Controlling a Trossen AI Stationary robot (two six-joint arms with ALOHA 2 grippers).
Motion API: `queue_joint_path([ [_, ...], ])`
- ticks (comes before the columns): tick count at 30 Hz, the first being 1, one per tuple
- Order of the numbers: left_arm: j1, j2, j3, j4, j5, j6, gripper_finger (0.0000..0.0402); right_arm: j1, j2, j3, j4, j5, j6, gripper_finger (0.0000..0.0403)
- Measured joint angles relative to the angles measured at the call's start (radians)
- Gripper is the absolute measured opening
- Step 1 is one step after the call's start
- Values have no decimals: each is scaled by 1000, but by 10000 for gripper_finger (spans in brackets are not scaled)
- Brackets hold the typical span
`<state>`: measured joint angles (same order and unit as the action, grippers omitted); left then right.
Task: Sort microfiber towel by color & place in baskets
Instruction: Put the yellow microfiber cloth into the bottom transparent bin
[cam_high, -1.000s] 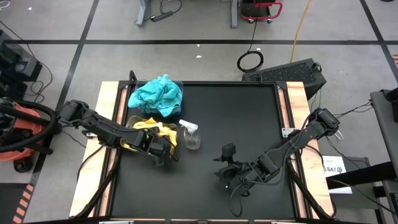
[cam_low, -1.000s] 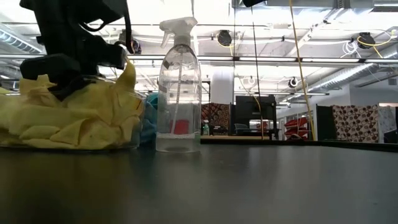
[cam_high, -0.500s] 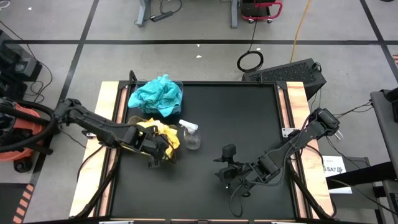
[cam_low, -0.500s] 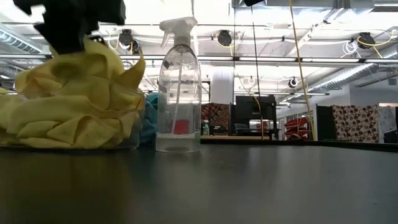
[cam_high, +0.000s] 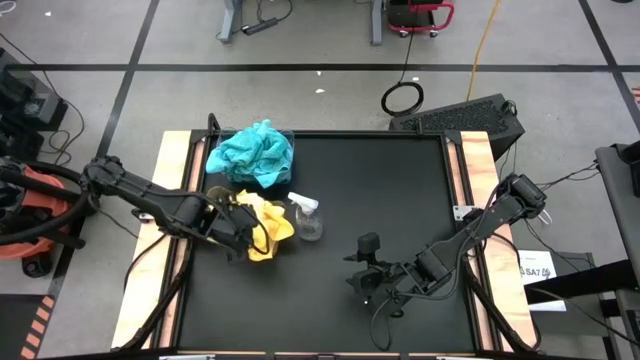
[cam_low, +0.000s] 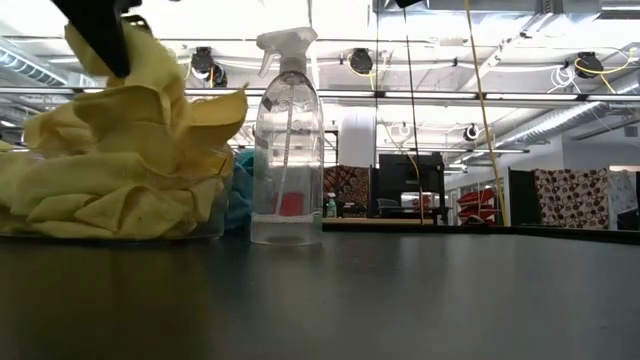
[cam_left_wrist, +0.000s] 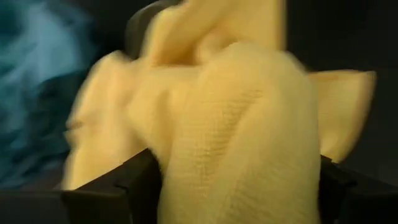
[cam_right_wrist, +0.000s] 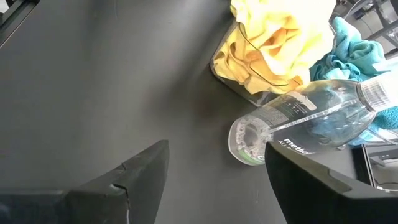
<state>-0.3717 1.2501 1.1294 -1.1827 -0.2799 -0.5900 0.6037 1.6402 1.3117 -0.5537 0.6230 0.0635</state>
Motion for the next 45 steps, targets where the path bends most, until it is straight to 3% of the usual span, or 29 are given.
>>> queue_joint_path([
  [4,0,-1,0,-67,-104,-39,273,0,0,0,0,0,0,258],
  [11,-41,-25,-1,81,-312,-12,273,0,0,0,-1,0,0,258],
  [17,-65,-27,-43,178,-424,-18,274,6,0,0,-1,0,4,258],
  [26,-96,-43,-174,289,-320,-57,274,17,3,-1,57,0,-7,258],
  [36,-140,-167,-176,306,-281,-1,274,-58,151,-1,485,-49,-277,258],
  [45,-139,-178,-202,310,-227,35,274,-174,309,-2,881,-47,-430,234],
])
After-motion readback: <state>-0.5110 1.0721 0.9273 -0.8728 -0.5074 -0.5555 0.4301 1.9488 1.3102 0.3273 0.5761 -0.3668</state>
